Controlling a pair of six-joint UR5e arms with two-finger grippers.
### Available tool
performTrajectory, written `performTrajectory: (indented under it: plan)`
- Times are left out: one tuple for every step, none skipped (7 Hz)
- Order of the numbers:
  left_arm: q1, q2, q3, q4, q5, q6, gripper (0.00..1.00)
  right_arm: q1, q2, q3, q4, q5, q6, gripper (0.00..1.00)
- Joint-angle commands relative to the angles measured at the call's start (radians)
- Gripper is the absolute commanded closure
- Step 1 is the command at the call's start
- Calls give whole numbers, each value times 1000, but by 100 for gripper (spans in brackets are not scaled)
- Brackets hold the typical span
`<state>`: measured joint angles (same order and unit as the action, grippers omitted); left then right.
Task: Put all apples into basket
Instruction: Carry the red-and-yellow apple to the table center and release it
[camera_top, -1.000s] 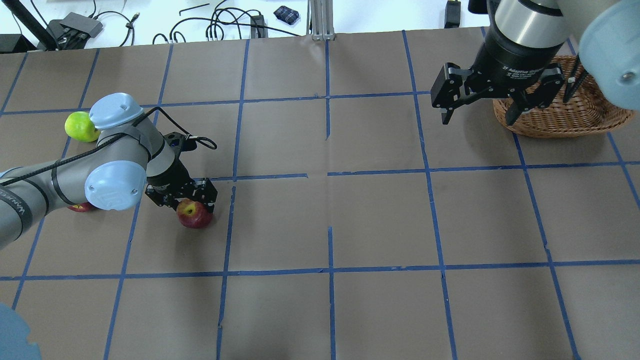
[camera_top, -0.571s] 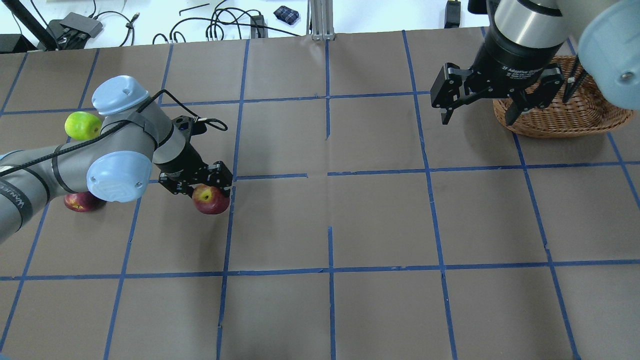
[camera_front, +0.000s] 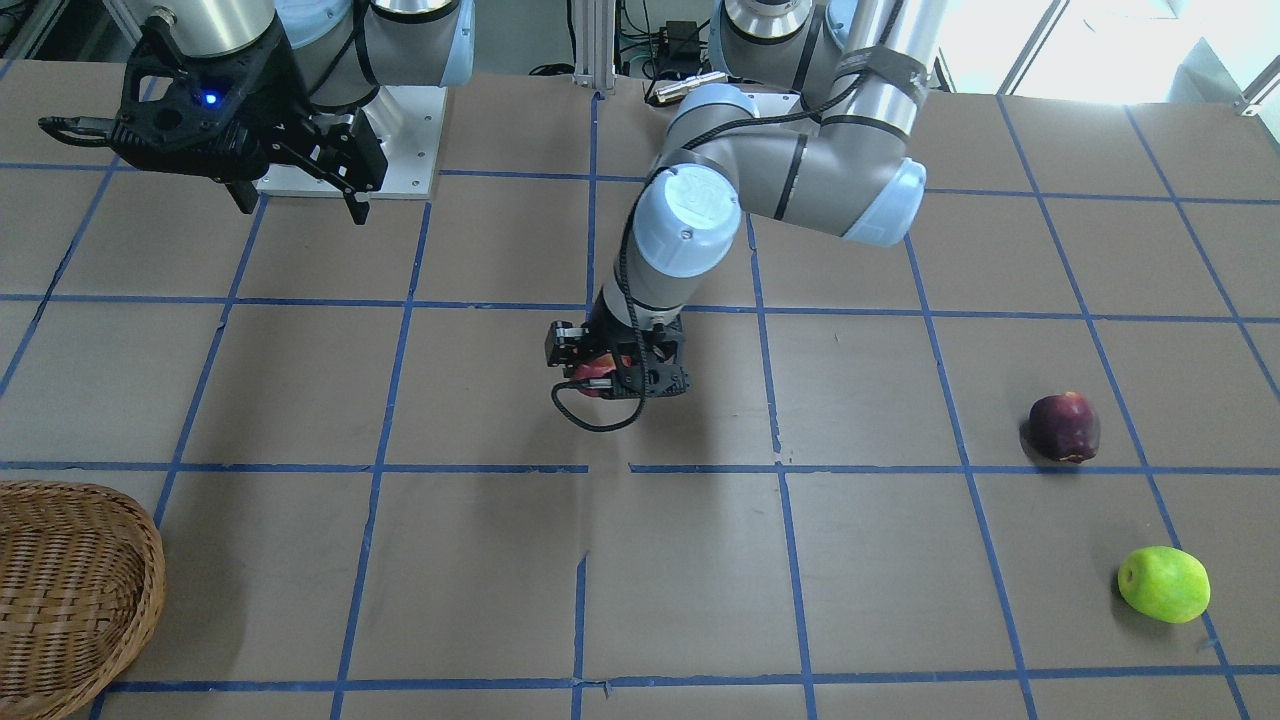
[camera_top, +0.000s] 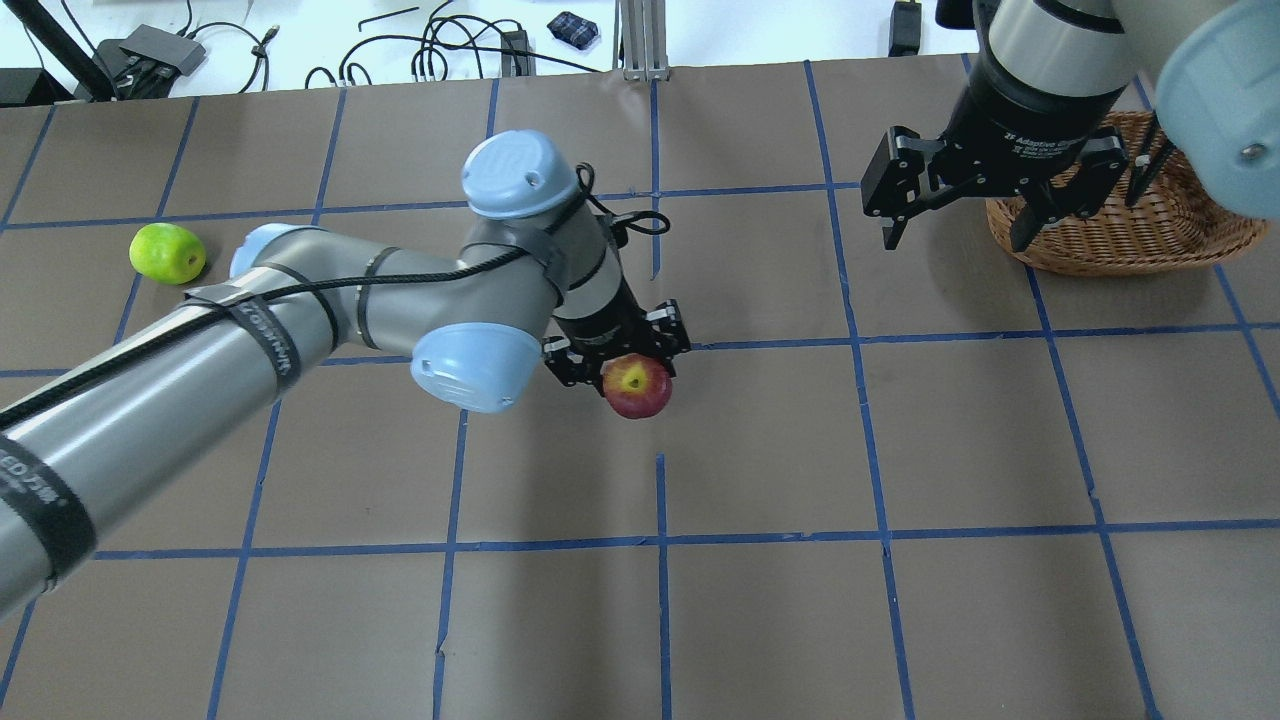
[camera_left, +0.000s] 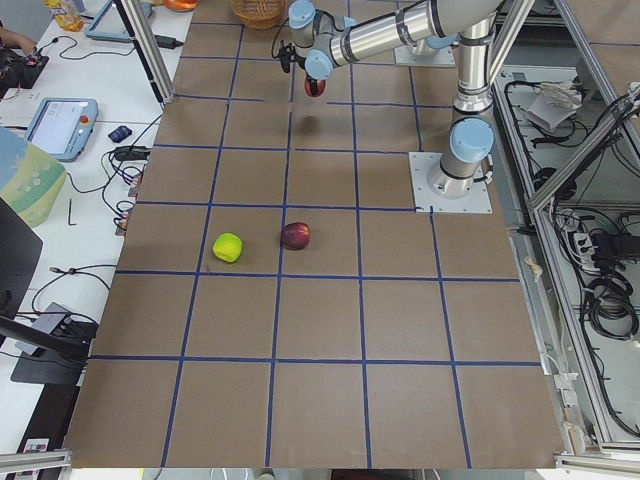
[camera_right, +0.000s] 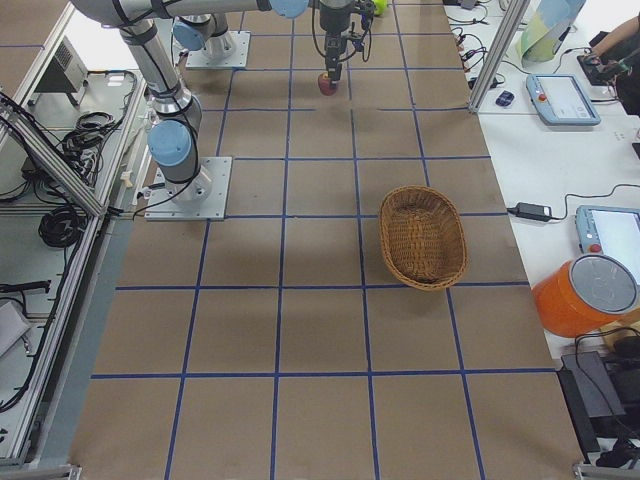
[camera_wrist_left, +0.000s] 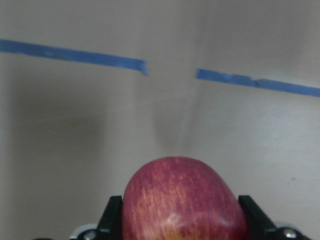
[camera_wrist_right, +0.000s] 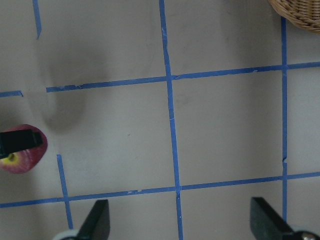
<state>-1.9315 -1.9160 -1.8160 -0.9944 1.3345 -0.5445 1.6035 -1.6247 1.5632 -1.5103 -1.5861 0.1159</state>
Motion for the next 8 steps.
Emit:
performTrajectory:
  plan:
    - [-98, -73, -6, 83, 11, -115, 61, 0, 0, 0, 1, 0, -1, 0]
    - [-103, -108, -8, 139, 6, -141, 13, 0, 2, 0, -1, -2, -2, 0]
    - [-103, -127, 1, 189, 8, -147, 7, 0, 0, 0, -1, -2, -2, 0]
    - [-86, -83, 18, 203, 5, -144, 0, 0, 0, 1, -1, 0, -1, 0]
    - [-22, -36, 45, 182, -1, -94, 0, 0, -1, 1, -1, 0, 1, 0]
    - [70, 13, 55, 83, 2, 84, 0, 0, -1, 1, -1, 0, 2, 0]
    - [179, 62, 56, -61, 24, 273, 0, 1, -1, 1, 1, 0, 2, 0]
    - [304, 109, 67, -172, 161, 479, 0, 6, 2, 0, -5, 3, 7, 0]
